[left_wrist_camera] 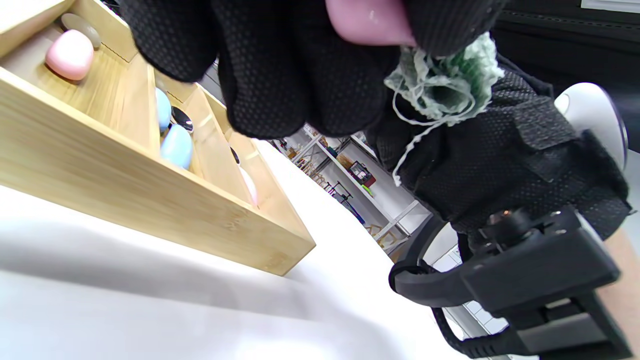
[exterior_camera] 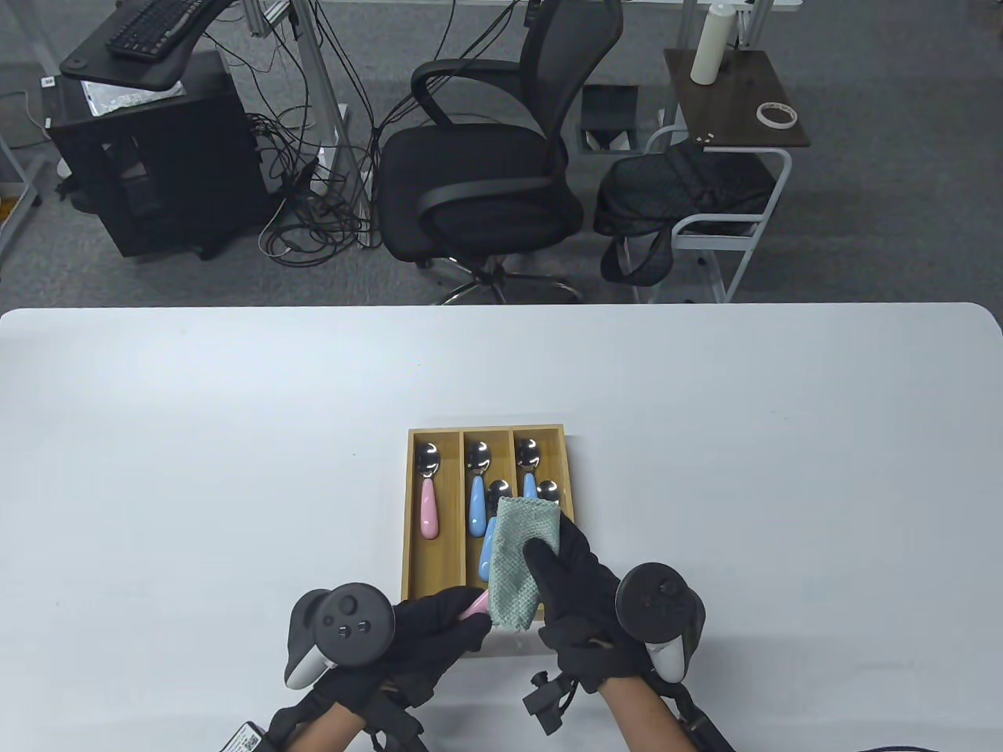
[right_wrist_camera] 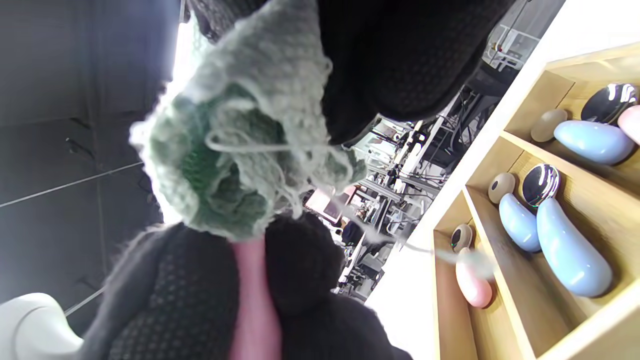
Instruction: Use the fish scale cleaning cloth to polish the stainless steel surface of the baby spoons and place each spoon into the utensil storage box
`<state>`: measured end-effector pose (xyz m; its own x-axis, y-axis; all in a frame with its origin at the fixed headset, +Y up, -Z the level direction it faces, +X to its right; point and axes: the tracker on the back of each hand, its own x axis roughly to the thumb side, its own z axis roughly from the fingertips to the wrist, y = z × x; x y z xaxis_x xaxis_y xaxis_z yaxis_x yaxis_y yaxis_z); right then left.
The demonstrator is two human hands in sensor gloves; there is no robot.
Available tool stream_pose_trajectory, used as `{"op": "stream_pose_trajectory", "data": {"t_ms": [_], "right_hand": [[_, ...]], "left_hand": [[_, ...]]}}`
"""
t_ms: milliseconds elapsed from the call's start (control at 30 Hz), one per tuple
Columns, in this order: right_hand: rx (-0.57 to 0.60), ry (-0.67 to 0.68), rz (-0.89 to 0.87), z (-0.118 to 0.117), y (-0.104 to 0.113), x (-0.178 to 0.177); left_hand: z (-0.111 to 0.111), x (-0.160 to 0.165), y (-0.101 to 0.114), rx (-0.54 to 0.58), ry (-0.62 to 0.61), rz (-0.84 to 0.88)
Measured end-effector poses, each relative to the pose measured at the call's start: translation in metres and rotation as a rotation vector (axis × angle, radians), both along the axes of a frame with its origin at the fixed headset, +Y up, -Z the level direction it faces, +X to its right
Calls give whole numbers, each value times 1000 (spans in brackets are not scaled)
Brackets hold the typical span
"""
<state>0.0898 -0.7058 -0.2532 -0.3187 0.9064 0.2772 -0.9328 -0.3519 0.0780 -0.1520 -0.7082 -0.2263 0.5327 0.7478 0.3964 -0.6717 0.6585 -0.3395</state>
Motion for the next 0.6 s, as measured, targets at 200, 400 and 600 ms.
{"op": "stream_pose_trajectory", "data": {"t_ms": [200,400,600], "right_hand": [[-107,108,-110,-5,-6,-2],[-78,91,-83,-5,-6,-1],[-70,47,-51,-5,-7,1]], "left_hand": [[-2,-2,-2,-6,15,-14],[-1,0,-3,-8,-9,-25],[-2,1,-3,-21,-20,-39]]}}
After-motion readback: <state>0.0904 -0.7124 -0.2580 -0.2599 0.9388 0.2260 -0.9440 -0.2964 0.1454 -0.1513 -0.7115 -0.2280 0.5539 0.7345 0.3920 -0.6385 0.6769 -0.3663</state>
